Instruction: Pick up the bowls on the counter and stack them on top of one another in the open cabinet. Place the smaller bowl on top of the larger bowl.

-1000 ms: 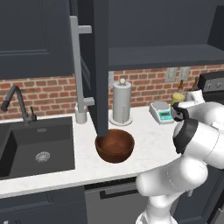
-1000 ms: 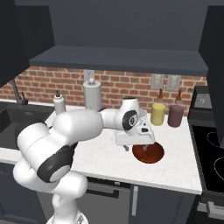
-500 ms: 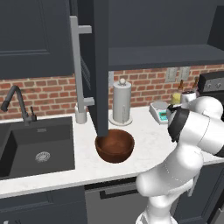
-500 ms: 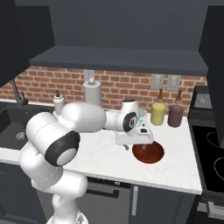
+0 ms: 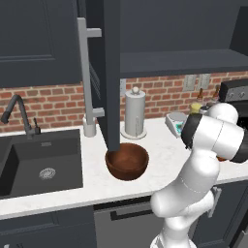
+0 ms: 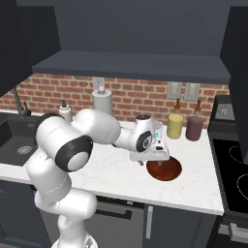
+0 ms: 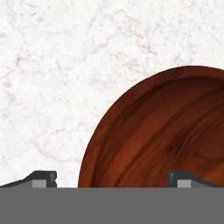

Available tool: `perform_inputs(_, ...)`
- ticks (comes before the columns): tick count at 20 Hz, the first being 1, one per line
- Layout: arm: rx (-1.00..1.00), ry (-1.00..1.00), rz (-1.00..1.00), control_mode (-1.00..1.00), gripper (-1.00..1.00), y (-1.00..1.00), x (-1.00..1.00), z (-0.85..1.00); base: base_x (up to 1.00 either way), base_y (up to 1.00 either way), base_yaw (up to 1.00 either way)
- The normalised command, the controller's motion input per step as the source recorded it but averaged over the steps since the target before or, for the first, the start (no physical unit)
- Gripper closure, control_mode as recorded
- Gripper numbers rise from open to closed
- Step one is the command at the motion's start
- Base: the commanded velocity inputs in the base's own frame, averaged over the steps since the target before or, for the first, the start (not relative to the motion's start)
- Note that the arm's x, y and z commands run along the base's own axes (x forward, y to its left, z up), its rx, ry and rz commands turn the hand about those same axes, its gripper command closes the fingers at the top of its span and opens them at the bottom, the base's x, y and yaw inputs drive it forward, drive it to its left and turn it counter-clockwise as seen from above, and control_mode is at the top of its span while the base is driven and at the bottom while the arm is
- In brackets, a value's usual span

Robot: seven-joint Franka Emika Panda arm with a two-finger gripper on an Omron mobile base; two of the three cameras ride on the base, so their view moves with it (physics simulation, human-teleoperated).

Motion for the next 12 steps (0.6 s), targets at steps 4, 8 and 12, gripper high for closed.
perform_inputs(4,0.0,-0.05,0.0,-1.0,-1.0,0.0,0.04,-0.33,0.0,0.0,0.0)
perform_inputs(8,0.0,0.0,0.0,-1.0,-1.0,-0.02,0.09,-0.27,0.0,0.0,0.0)
perform_inputs(12,0.0,0.0,0.0,-1.0,-1.0,-0.14,0.11,-0.23,0.0,0.0,0.0)
